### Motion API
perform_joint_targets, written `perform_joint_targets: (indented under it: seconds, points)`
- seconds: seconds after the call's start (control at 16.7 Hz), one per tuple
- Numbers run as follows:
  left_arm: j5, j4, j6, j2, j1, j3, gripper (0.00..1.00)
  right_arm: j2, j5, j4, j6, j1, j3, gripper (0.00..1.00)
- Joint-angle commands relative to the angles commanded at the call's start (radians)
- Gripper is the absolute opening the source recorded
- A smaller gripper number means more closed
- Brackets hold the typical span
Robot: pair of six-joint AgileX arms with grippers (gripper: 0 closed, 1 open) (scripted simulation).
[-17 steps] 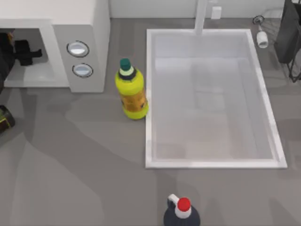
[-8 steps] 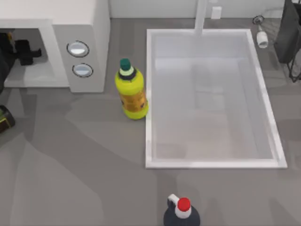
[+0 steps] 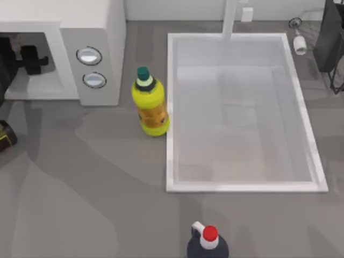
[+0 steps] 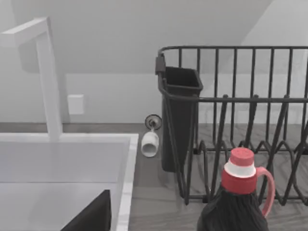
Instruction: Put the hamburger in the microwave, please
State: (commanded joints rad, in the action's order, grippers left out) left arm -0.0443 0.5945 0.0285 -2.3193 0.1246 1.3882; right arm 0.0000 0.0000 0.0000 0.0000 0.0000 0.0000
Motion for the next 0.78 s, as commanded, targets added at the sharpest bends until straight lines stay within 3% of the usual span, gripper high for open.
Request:
perform_joint_targets:
  seconds: [0.48, 0.78]
  points:
    - [0.01, -0.228, 0.018, 0.047, 0.016, -0.03, 1.0, 0.0, 0.0, 0.0, 0.0, 0.0, 0.0, 1.0]
    - [0.024, -0.279, 0.022, 0.086, 0.002, -0.042, 1.0, 0.0, 0.0, 0.0, 0.0, 0.0, 0.0, 1.0]
